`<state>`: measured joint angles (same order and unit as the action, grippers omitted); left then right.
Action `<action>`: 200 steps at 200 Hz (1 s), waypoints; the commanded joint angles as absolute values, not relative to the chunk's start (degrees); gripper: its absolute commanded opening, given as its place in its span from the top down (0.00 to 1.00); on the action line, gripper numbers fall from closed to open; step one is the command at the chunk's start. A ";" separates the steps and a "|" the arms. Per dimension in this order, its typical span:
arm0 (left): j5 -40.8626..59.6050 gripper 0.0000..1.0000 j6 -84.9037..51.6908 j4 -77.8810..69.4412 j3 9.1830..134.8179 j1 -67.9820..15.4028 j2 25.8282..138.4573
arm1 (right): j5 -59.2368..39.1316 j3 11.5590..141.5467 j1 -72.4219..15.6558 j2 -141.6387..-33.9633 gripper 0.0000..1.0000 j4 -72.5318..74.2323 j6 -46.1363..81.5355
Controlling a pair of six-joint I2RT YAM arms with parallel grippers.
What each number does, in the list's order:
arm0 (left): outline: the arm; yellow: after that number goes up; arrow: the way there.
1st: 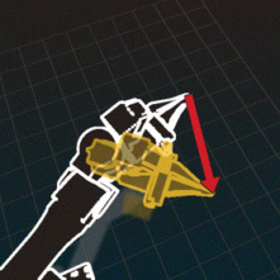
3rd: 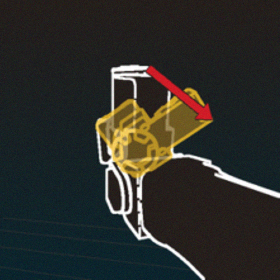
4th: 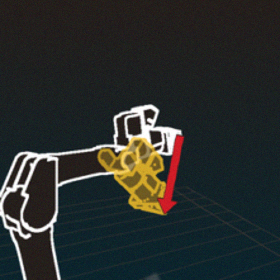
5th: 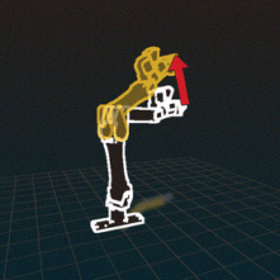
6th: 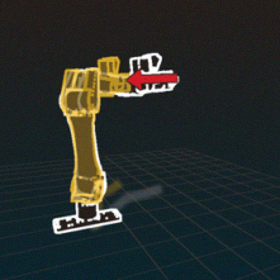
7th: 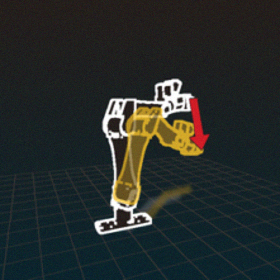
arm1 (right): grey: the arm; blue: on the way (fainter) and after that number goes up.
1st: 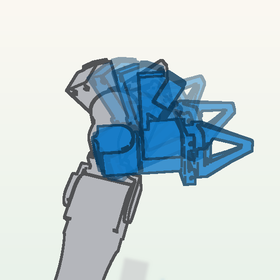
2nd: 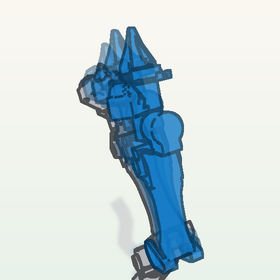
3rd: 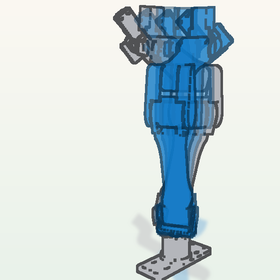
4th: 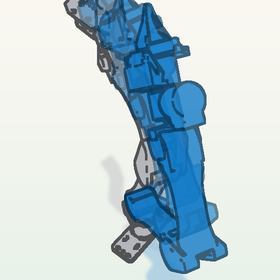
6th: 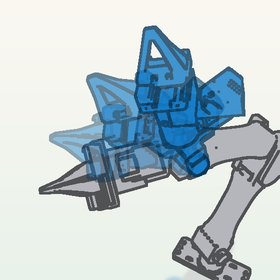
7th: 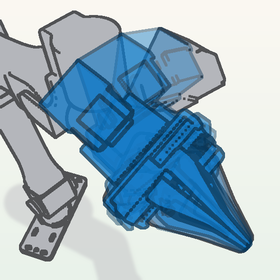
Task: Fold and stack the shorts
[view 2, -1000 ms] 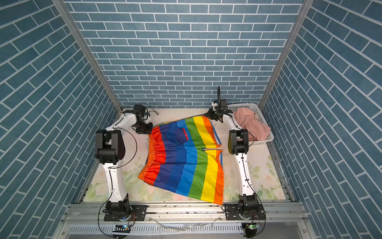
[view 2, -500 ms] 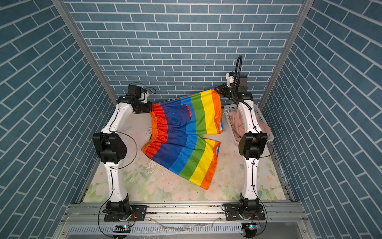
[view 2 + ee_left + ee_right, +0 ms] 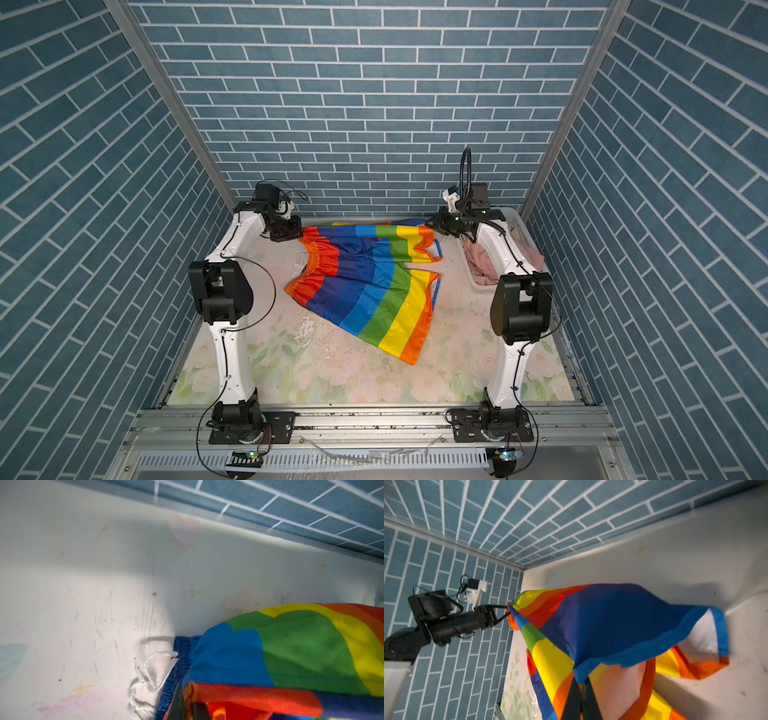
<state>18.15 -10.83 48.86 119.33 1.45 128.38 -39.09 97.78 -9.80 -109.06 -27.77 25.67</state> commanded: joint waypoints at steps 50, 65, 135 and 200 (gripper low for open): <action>20.35 0.84 -17.64 40.31 97.40 4.99 110.46 | -31.77 65.24 -14.80 -77.59 1.00 -18.08 24.21; 20.82 0.82 -19.39 38.31 91.33 5.01 107.67 | -31.02 59.29 -15.48 -71.40 1.00 -18.55 24.34; 19.08 0.47 -22.48 35.31 76.73 5.13 101.63 | -31.26 30.99 -24.65 -63.49 1.00 -6.24 35.25; 16.09 0.25 -25.26 38.05 74.59 11.29 96.08 | -27.50 24.26 -30.23 -77.97 1.00 5.03 42.02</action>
